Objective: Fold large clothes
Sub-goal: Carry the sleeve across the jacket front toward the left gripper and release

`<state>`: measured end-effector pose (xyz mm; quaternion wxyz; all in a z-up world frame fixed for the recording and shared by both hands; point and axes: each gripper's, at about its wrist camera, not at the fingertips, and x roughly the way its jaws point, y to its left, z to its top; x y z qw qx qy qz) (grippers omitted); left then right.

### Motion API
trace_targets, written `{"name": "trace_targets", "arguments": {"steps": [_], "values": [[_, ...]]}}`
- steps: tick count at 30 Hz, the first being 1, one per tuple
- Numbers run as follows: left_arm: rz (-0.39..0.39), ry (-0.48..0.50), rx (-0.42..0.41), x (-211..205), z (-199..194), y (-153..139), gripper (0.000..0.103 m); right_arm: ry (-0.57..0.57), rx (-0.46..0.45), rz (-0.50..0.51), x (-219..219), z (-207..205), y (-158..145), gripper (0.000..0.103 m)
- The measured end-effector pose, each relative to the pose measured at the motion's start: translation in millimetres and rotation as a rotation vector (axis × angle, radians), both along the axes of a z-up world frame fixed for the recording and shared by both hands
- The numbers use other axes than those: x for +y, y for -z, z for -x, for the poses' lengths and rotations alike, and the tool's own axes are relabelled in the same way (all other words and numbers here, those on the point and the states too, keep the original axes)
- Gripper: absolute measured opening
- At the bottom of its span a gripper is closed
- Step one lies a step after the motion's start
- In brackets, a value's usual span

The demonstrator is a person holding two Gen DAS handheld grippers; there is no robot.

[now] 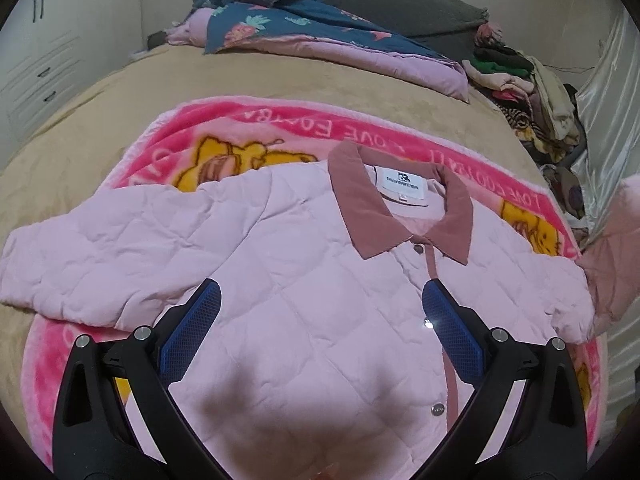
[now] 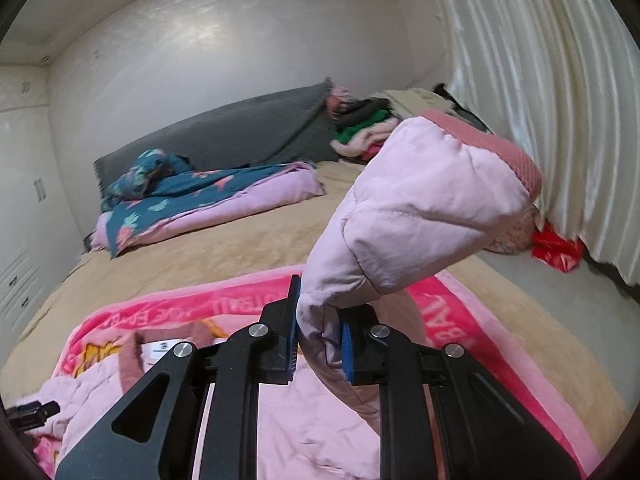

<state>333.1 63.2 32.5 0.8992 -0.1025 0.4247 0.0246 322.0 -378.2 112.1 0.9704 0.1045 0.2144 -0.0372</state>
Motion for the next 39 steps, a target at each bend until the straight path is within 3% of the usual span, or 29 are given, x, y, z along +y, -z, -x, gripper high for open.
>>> {"name": "trace_targets", "arguments": {"steps": [3, 14, 21, 28, 39], "values": [[0.050, 0.002, 0.002, 8.9, 0.5, 1.5, 0.095, -0.050, -0.011, 0.026, 25.0, -1.0, -3.1, 0.016], [0.078, -0.058, -0.051, 43.7, 8.6, 9.5, 0.095, -0.189, -0.019, 0.090, 124.2, -20.4, 10.5, 0.016], [0.128, -0.057, -0.025, 63.4, 18.4, 17.2, 0.095, -0.284, -0.016, 0.102, 187.4, -25.8, 27.3, 0.016], [0.178, -0.038, 0.003, 74.0, 17.9, 30.2, 0.095, -0.383, 0.039, 0.139, 248.7, -36.0, 65.6, 0.016], [0.365, -0.094, -0.018, 104.0, 12.8, 39.1, 0.095, -0.543, 0.168, 0.268, 314.0, -25.4, 126.3, 0.017]]}}
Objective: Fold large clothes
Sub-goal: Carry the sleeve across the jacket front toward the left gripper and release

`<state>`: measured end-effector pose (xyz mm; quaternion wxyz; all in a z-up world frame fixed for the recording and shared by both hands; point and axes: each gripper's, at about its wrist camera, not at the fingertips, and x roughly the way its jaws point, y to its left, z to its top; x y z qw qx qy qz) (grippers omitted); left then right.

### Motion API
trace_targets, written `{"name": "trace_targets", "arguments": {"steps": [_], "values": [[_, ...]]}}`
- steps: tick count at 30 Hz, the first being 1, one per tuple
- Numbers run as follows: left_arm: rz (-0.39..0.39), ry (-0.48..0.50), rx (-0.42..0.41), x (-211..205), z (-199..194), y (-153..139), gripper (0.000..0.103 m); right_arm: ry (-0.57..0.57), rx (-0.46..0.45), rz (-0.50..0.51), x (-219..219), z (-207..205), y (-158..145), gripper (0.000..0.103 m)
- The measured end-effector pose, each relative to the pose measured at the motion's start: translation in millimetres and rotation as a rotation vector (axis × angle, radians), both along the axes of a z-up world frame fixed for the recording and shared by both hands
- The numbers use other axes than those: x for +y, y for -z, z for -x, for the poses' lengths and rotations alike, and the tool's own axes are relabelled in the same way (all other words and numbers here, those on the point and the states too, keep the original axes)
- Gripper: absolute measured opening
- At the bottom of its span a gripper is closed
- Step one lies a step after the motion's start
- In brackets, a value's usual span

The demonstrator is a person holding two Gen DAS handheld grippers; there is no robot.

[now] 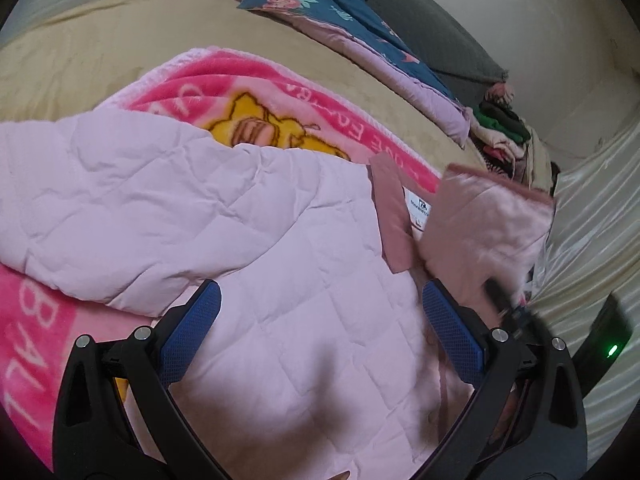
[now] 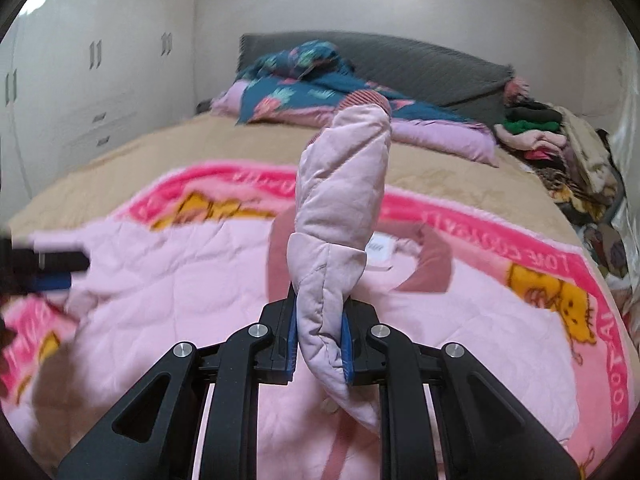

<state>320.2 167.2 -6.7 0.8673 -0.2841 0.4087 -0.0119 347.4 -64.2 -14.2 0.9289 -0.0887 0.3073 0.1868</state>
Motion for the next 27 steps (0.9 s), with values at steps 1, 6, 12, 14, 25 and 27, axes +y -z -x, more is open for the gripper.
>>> {"name": "trace_targets", "arguments": {"steps": [1, 6, 12, 14, 25, 27], "values": [[0.016, -0.002, -0.003, 2.1, -0.4, 1.2, 0.095, -0.022, 0.010, 0.009, 4.4, 3.0, 4.8, 0.018], [0.126, 0.008, -0.038, 8.4, -1.9, 6.3, 0.095, -0.100, 0.061, 0.107, 33.2, 15.4, 31.4, 0.024], [0.311, 0.068, -0.027, 0.9, -11.7, 28.7, 0.095, -0.187, 0.123, 0.161, 56.9, 29.3, 52.6, 0.051], [0.332, 0.091, -0.007, -8.1, -17.6, 39.7, 0.095, -0.216, 0.138, 0.148, 57.2, 36.1, 50.8, 0.059], [0.156, 0.173, 0.008, -61.3, -33.5, 64.6, 0.032, -0.018, 0.153, 0.053, -57.8, 56.7, 27.1, 0.076], [0.129, 0.196, -0.017, -64.4, -34.1, 64.1, 0.018, 0.063, 0.171, 0.043, -91.6, 56.7, 31.6, 0.076]]}}
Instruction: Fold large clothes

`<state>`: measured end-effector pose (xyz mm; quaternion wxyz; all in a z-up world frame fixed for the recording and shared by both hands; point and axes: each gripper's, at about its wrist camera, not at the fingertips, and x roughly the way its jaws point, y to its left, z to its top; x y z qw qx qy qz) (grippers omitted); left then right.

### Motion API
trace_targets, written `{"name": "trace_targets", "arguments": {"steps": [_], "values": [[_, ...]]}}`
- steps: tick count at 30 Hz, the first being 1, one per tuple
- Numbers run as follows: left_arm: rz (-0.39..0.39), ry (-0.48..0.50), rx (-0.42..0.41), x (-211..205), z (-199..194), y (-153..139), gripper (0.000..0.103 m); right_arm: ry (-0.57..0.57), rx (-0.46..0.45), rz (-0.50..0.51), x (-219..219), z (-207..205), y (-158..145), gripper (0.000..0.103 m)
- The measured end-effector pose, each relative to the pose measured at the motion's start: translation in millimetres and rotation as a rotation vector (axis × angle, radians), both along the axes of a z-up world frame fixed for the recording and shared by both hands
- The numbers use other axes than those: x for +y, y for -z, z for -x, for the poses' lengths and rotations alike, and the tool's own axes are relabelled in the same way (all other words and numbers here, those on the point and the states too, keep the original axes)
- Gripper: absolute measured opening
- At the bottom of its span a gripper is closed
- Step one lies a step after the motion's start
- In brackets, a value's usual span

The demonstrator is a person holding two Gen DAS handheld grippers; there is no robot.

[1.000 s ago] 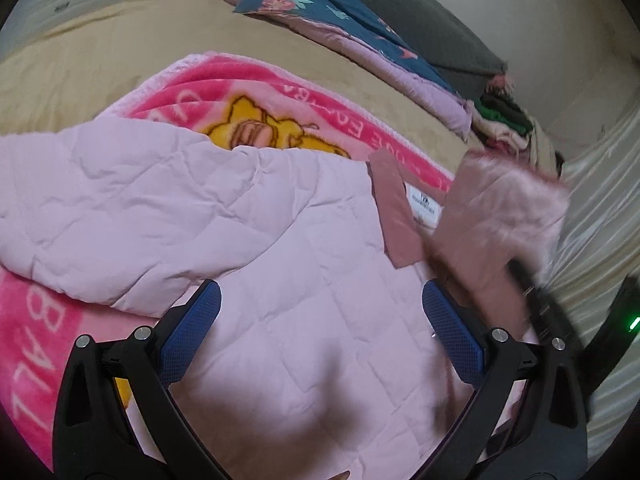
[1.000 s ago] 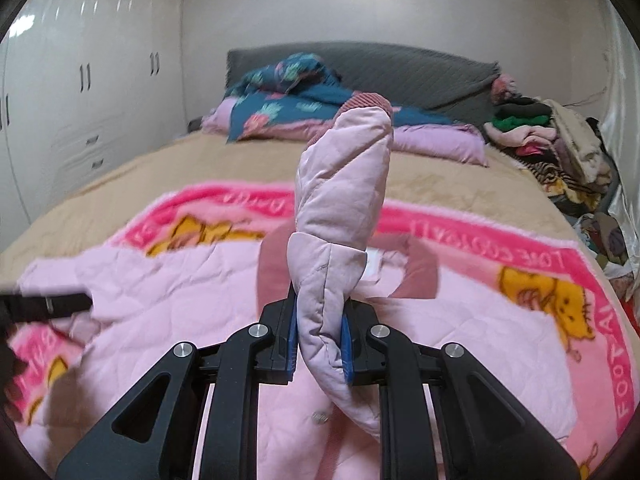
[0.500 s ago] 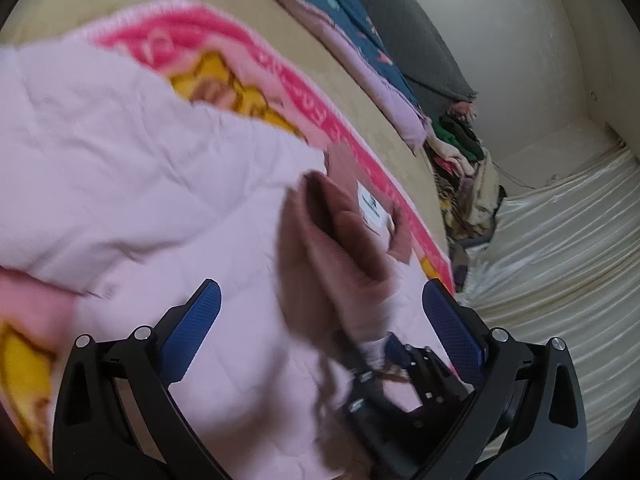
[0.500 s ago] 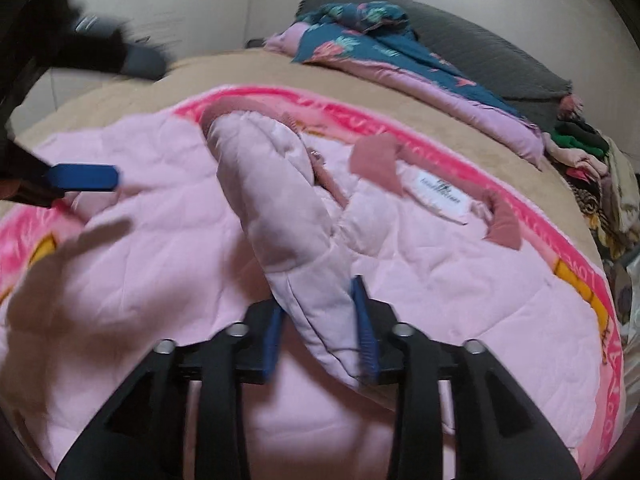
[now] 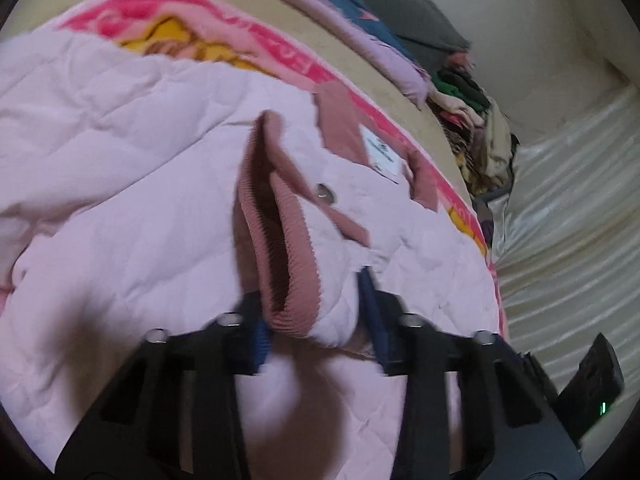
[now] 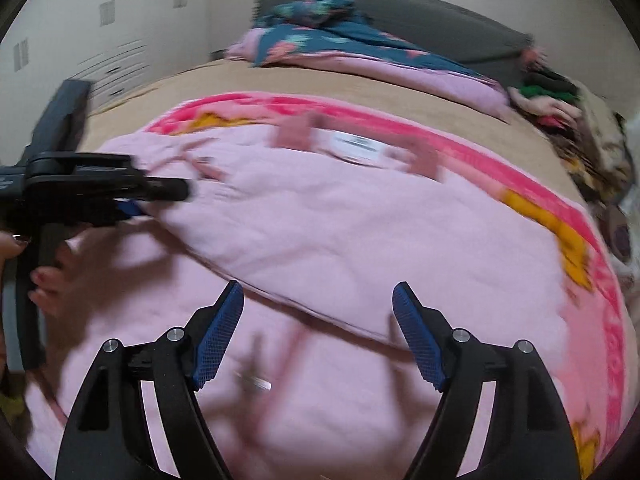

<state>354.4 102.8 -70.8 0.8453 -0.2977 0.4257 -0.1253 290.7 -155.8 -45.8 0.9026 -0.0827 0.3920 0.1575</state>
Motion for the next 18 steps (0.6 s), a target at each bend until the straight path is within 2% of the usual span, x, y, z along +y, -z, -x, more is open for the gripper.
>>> {"name": "trace_targets", "arguments": {"steps": [4, 7, 10, 13, 15, 18], "values": [[-0.098, -0.003, -0.091, -4.3, 9.6, -25.5, 0.014, 0.169, 0.021, -0.020, -59.3, -8.0, 6.6, 0.076], [-0.190, -0.026, -0.128, -1.0, 16.2, -46.3, 0.014, 0.257, -0.021, -0.073, -93.1, -8.5, 1.0, 0.076], [-0.197, -0.036, -0.075, 7.3, 10.5, -34.9, 0.014, 0.326, -0.002, -0.081, -109.0, -19.7, 2.9, 0.076], [-0.183, -0.049, 0.031, 18.5, 3.1, -2.5, 0.014, 0.348, 0.037, -0.112, -110.9, -35.1, 6.0, 0.076], [-0.178, -0.049, 0.047, 20.8, 5.1, 3.9, 0.014, 0.338, 0.052, -0.131, -106.0, -43.2, 6.7, 0.076], [-0.221, -0.039, 0.038, 17.1, 6.8, 1.4, 0.015, 0.313, 0.063, -0.140, -94.9, -56.3, 8.6, 0.076]]}}
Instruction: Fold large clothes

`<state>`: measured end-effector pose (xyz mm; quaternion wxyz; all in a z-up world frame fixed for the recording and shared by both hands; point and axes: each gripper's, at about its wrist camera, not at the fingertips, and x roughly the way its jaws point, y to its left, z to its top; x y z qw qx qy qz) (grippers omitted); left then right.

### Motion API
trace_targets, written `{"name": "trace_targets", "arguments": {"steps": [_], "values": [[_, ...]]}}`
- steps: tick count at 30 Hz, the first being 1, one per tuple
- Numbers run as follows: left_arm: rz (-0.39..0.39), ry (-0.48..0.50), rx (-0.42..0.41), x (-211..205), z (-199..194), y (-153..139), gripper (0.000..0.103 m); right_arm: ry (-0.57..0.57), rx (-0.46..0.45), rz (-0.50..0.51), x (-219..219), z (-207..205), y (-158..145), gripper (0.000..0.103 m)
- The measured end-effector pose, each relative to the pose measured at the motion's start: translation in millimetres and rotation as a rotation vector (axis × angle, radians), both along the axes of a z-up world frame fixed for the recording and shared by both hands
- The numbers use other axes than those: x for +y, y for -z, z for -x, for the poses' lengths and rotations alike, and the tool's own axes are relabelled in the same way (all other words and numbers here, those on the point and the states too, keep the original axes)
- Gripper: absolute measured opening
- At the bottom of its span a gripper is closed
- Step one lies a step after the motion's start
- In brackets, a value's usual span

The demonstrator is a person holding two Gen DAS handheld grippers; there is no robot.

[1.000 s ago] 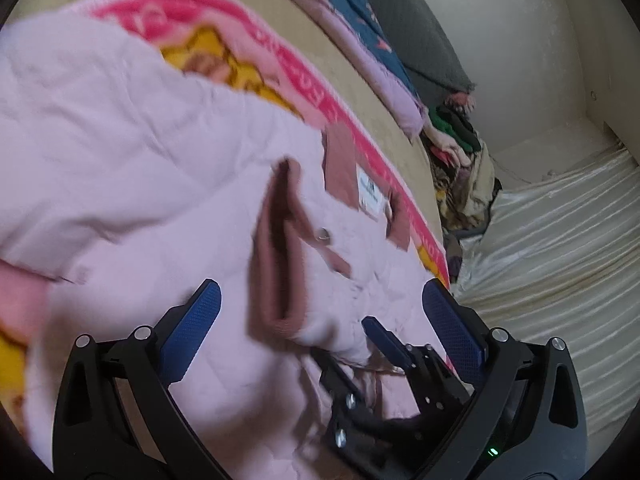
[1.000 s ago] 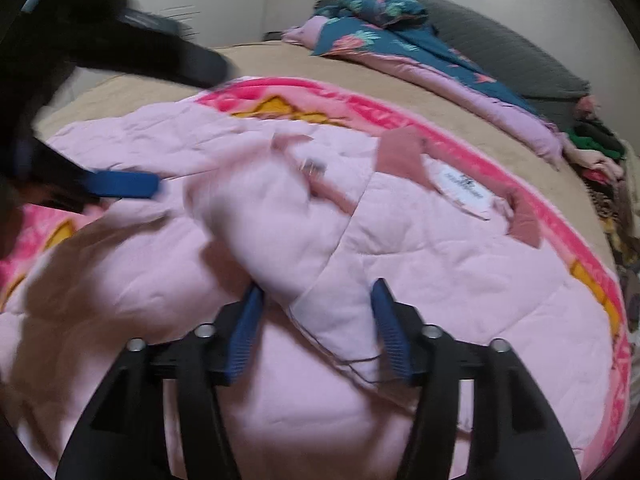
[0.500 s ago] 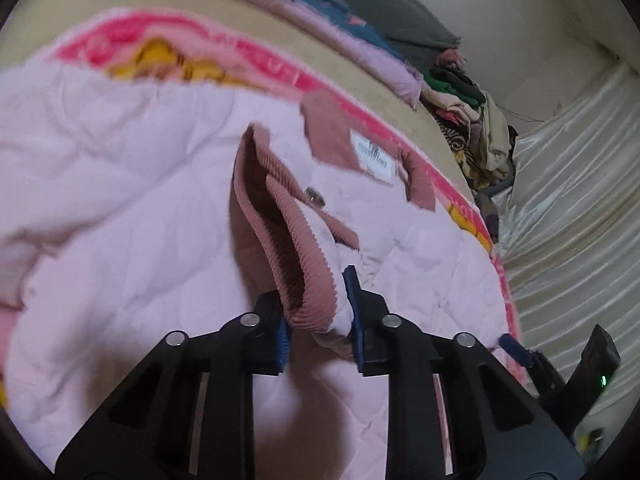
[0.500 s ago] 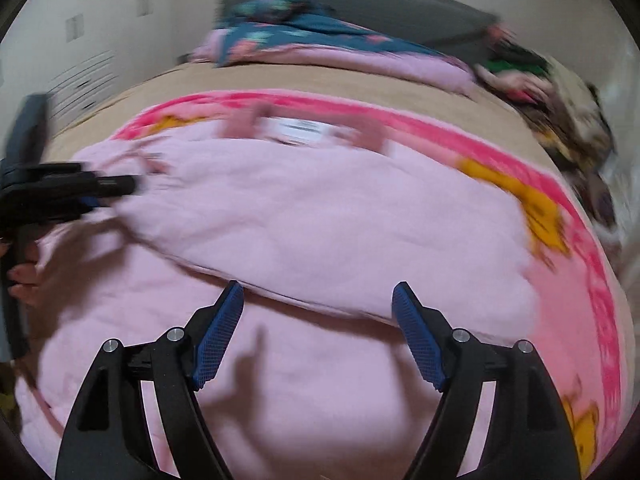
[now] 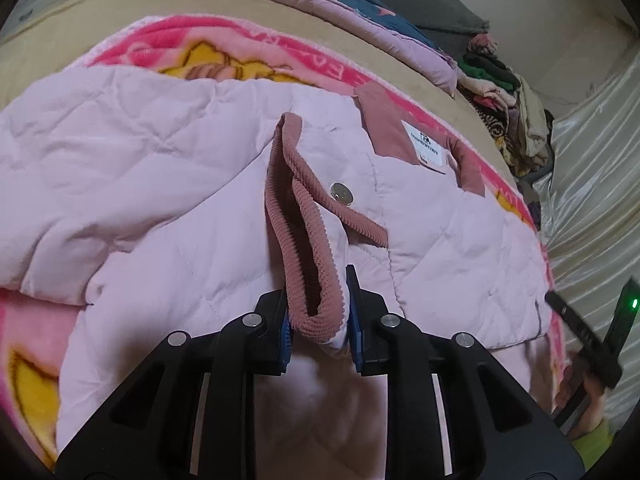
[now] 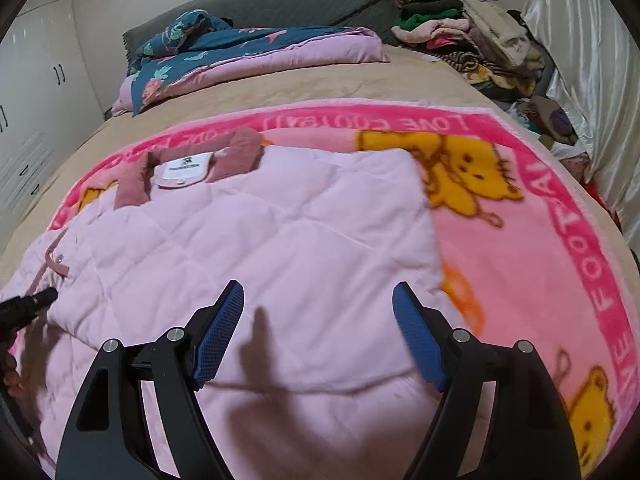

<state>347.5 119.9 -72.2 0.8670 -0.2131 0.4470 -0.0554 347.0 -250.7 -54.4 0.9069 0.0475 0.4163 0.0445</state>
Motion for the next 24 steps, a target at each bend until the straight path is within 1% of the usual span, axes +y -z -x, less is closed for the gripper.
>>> {"name": "trace_targets", "arguments": {"steps": [2, 5, 6, 8, 10, 13, 15, 17, 19, 20, 22, 24], "values": [[-0.014, 0.002, 0.001, -1.8, 0.7, 0.9, 0.015, -0.006, 0.018, 0.002, 4.7, -6.3, 3.8, 0.076], [-0.015, 0.011, 0.008, -3.8, 1.9, 2.4, 0.016, 0.024, 0.103, 0.096, 5.7, -20.5, 25.0, 0.085], [-0.016, 0.019, 0.011, -4.7, 1.5, 2.8, 0.016, 0.026, 0.115, 0.101, 5.2, -22.0, 30.8, 0.086], [-0.028, 0.028, 0.010, -9.2, 1.1, 1.8, 0.017, 0.040, 0.140, 0.065, -0.9, -24.7, 40.9, 0.087], [-0.049, 0.037, 0.008, -12.5, 1.6, 1.0, 0.018, 0.048, 0.146, 0.054, -3.3, -25.4, 43.5, 0.087], [-0.063, 0.040, 0.011, -14.7, 2.7, -1.7, 0.019, 0.057, 0.132, 0.084, 1.7, -20.5, 43.3, 0.087], [-0.078, 0.043, 0.014, -15.3, 5.2, -4.8, 0.021, 0.053, 0.122, 0.085, 4.3, -15.2, 39.0, 0.088], [-0.083, 0.042, 0.013, -14.6, 8.4, -8.0, 0.024, 0.050, 0.103, 0.068, 3.8, -8.1, 31.7, 0.088], [-0.101, 0.036, 0.015, -14.1, 11.0, -11.2, 0.036, 0.038, 0.059, 0.025, 6.0, 3.9, 20.6, 0.092], [-0.110, 0.035, 0.015, -13.6, 12.7, -13.7, 0.039, 0.037, 0.043, 0.015, 8.8, 10.9, 15.9, 0.096], [-0.108, 0.034, 0.014, -11.5, 17.0, -19.1, 0.059, 0.020, 0.024, 0.007, 17.1, 22.3, 9.1, 0.097], [-0.105, 0.028, 0.005, -9.9, 21.3, -24.8, 0.069, 0.000, 0.007, 0.002, 26.7, 31.5, 3.2, 0.098]]}}
